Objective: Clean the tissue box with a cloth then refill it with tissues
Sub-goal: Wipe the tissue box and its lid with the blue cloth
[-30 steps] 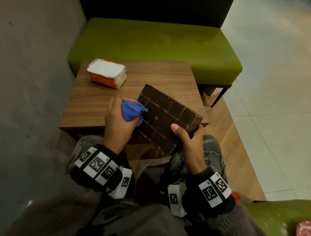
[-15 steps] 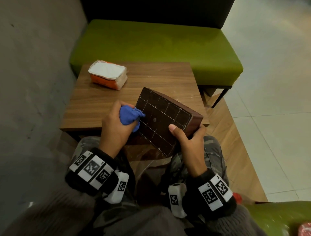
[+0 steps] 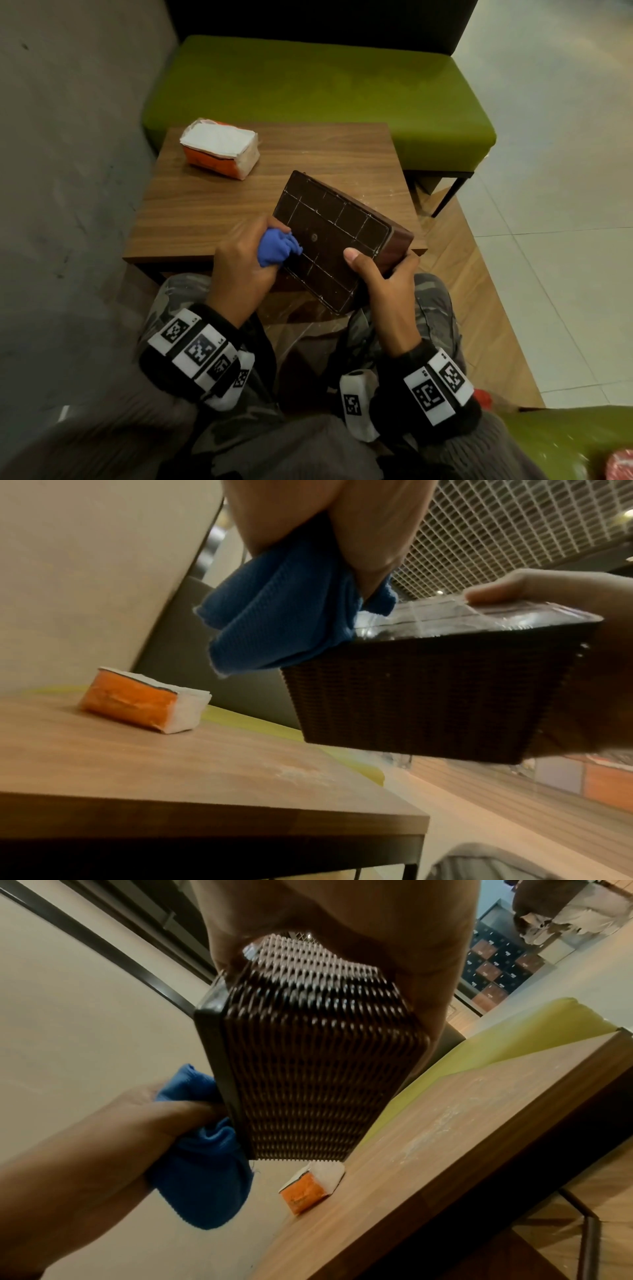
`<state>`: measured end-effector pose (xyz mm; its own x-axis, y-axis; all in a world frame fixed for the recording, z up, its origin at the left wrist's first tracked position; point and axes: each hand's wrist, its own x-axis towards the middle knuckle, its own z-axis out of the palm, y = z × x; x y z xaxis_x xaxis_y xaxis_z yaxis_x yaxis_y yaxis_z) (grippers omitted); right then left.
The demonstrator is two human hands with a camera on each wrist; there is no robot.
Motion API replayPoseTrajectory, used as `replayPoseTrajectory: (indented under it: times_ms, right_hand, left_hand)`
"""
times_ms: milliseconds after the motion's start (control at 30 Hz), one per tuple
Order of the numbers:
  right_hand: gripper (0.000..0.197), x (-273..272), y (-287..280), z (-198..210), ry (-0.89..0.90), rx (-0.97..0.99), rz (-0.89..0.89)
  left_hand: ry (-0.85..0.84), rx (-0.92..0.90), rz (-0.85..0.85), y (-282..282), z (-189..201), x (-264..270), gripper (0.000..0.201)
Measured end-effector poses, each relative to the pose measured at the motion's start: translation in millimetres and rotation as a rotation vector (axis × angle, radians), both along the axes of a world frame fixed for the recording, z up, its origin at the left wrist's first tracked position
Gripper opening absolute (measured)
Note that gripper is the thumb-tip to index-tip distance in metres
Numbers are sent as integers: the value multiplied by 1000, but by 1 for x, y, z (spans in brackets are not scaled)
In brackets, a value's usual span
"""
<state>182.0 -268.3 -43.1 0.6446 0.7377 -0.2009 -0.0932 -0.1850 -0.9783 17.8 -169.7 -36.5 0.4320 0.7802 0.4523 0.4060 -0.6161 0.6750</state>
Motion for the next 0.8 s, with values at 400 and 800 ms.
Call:
replayPoseTrajectory:
  times_ms: [400,800]
  right_hand:
    - [83,-2,-5,10,-46,96,70]
    - [82,0,0,9,-92,93,39]
  left_hand:
    - [-24,81,-100,-9,0,-15,31]
    - [-42,81,-288,-43,6,-1,33]
